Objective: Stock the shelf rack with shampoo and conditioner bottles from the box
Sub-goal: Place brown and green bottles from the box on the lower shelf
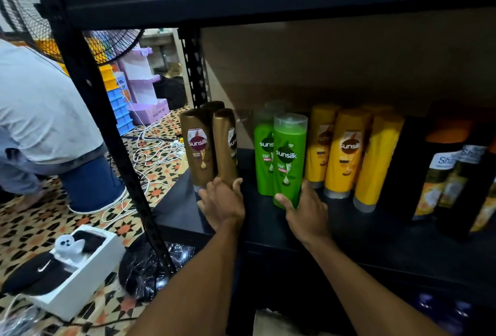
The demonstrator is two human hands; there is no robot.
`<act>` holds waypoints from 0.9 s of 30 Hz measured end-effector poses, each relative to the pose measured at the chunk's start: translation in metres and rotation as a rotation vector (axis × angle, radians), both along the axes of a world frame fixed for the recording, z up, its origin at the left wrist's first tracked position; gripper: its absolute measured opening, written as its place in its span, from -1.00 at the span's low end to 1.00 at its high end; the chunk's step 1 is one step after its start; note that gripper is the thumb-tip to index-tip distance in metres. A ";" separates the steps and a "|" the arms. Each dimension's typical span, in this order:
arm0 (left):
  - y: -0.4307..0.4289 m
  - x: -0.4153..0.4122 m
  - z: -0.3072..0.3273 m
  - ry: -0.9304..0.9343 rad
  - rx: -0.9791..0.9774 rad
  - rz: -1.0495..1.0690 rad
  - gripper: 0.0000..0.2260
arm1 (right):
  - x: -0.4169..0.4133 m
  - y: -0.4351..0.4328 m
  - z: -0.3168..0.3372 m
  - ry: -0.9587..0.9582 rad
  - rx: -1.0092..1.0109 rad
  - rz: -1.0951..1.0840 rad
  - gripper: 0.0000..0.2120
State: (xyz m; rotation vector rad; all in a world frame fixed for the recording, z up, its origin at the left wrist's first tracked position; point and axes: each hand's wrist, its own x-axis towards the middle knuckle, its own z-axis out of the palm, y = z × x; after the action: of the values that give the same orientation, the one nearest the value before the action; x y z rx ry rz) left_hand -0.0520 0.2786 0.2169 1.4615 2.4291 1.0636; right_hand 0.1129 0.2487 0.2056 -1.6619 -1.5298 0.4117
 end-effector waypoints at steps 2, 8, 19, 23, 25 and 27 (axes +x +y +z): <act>0.004 -0.001 0.001 -0.039 0.030 0.013 -0.54 | 0.000 0.000 0.000 -0.014 -0.004 0.010 -0.41; 0.004 -0.002 0.003 -0.193 0.103 0.010 -0.61 | -0.001 0.001 0.001 -0.091 -0.024 0.015 -0.50; 0.005 -0.002 0.004 -0.261 0.156 0.057 -0.54 | -0.003 -0.002 0.003 -0.111 -0.020 0.003 -0.50; 0.008 -0.004 0.000 -0.274 0.175 0.058 -0.56 | -0.003 -0.001 0.003 -0.117 -0.019 -0.005 -0.49; 0.008 -0.004 -0.001 -0.282 0.185 0.059 -0.55 | -0.004 -0.001 0.003 -0.109 -0.020 -0.011 -0.47; 0.008 -0.004 0.000 -0.288 0.193 0.059 -0.54 | -0.004 0.000 0.002 -0.103 -0.025 -0.011 -0.45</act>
State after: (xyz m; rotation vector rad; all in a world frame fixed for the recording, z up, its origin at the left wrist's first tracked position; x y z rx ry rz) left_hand -0.0559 0.2868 0.2164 1.1911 2.2314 1.4451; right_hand 0.1090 0.2485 0.2077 -1.7340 -1.5949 0.3459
